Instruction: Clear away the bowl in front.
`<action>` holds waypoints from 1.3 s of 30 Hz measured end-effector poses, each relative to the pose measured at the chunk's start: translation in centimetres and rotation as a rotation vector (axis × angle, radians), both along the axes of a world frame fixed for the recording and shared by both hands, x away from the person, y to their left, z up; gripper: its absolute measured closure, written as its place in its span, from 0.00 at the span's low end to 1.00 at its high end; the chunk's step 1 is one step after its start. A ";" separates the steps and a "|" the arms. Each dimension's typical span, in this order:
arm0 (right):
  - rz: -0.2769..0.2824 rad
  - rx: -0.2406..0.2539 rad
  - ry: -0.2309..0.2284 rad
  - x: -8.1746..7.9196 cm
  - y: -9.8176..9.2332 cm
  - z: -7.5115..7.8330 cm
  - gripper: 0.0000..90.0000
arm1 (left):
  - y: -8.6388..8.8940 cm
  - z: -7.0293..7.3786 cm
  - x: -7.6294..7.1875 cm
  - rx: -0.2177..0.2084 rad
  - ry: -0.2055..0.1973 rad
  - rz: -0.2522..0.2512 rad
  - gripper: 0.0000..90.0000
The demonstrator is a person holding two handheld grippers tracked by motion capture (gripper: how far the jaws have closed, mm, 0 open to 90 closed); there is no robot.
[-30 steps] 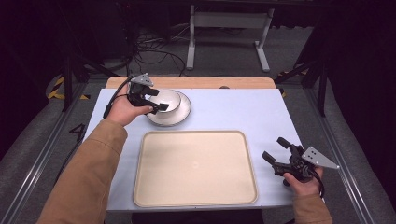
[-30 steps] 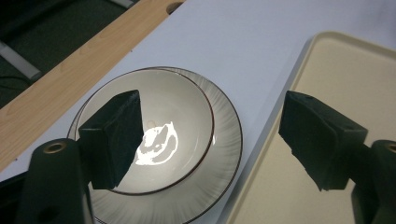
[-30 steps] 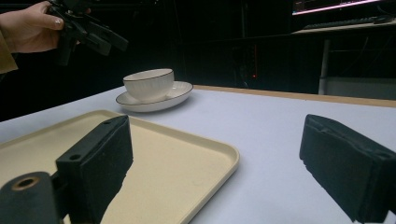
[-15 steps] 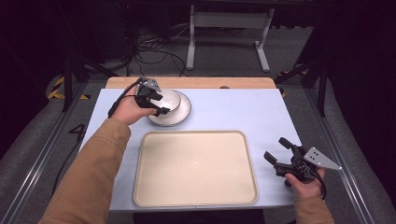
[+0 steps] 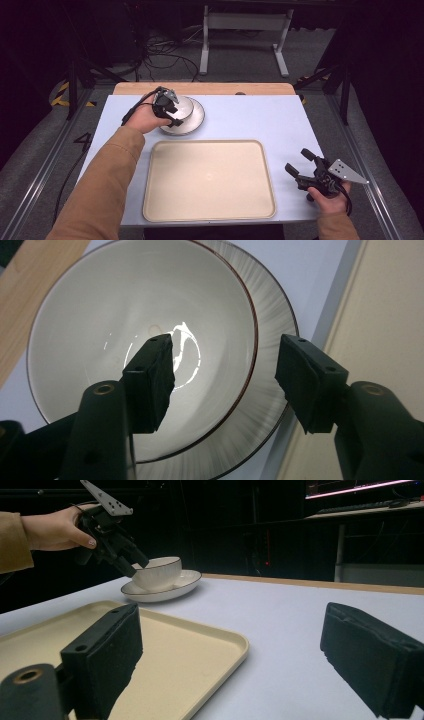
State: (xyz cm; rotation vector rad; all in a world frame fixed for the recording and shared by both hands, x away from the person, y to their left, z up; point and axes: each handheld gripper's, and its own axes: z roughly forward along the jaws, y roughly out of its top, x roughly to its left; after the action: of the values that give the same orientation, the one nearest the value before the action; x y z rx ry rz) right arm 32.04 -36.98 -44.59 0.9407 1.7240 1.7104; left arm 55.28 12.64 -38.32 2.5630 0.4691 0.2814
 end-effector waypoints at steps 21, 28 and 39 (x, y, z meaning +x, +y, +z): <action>-0.024 0.009 0.003 -0.8 -0.6 -0.2 0.12 | -2.7 -1.5 0.9 0.171 0.031 -0.099 0.78; -0.027 0.014 0.006 -0.9 -0.7 -0.2 0.12 | -3.1 -1.6 0.8 0.233 0.013 -0.139 0.88; -0.026 0.014 0.003 -1.0 -0.6 -0.1 0.12 | -3.6 -0.8 0.5 0.268 -0.021 -0.155 0.93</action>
State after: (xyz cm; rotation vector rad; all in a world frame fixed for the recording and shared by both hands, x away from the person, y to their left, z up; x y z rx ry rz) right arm 31.07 -37.58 -44.74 0.9686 1.6968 1.7080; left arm 55.78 9.08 -39.16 2.8356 0.2351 0.3339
